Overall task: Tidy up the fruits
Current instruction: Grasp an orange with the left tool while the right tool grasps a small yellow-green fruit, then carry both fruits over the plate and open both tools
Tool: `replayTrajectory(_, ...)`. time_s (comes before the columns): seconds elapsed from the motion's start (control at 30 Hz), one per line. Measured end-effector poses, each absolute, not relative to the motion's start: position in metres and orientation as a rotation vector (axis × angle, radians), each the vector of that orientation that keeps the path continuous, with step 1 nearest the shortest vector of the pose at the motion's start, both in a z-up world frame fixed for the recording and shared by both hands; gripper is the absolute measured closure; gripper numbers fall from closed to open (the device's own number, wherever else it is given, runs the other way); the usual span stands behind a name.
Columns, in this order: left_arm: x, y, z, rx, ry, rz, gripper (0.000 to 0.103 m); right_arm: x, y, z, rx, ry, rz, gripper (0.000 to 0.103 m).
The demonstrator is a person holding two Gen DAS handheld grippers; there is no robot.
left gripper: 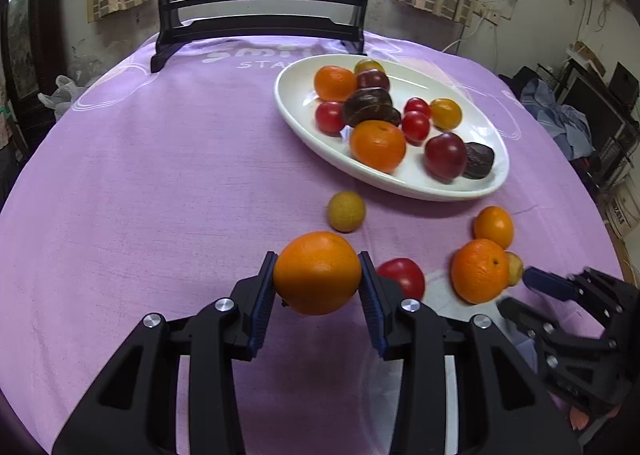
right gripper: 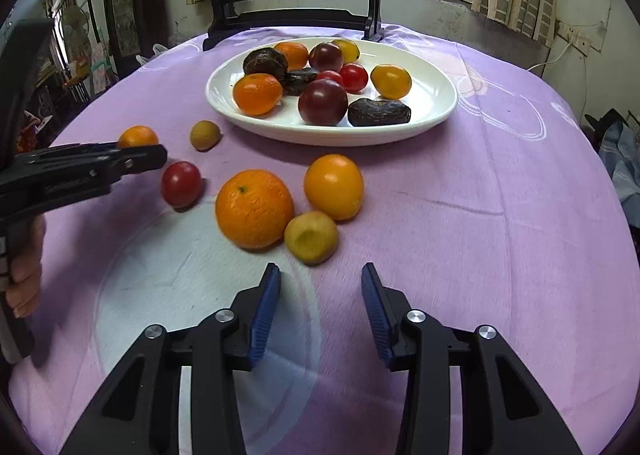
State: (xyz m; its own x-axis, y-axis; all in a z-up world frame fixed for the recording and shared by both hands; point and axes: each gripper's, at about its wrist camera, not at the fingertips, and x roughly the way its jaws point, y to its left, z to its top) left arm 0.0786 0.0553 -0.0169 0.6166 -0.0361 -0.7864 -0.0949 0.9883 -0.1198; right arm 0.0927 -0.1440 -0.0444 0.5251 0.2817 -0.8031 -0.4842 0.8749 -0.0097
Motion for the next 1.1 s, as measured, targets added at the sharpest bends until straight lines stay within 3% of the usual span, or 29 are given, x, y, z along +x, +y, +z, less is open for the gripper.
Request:
replayTrajectory(0.1,0.077,0.053,-0.017,-0.143,0.906,0.018,0.064,0.103,-0.136,-0.044,-0.267,0.908,0.452,0.061)
replayTrajectory(0.2,0.077,0.053,-0.019,-0.140,0.914,0.016,0.064,0.108,-0.131,-0.043,-0.267,0.911,0.468,0.075)
replayTrajectory(0.43,0.075,0.051,-0.017,-0.132,0.906,0.019,0.064,0.099,-0.142,-0.037,-0.209,0.893,0.453,0.076)
replayTrajectory(0.73,0.075,0.026,0.028,-0.057,0.839,-0.021,0.064,0.089,-0.161,0.022,-0.171,0.719,0.455,0.076)
replayTrajectory(1.1,0.167,0.023,0.054,-0.053,0.818,0.066,0.064,0.160,-0.131,0.026,-0.189,0.676,0.405,0.076)
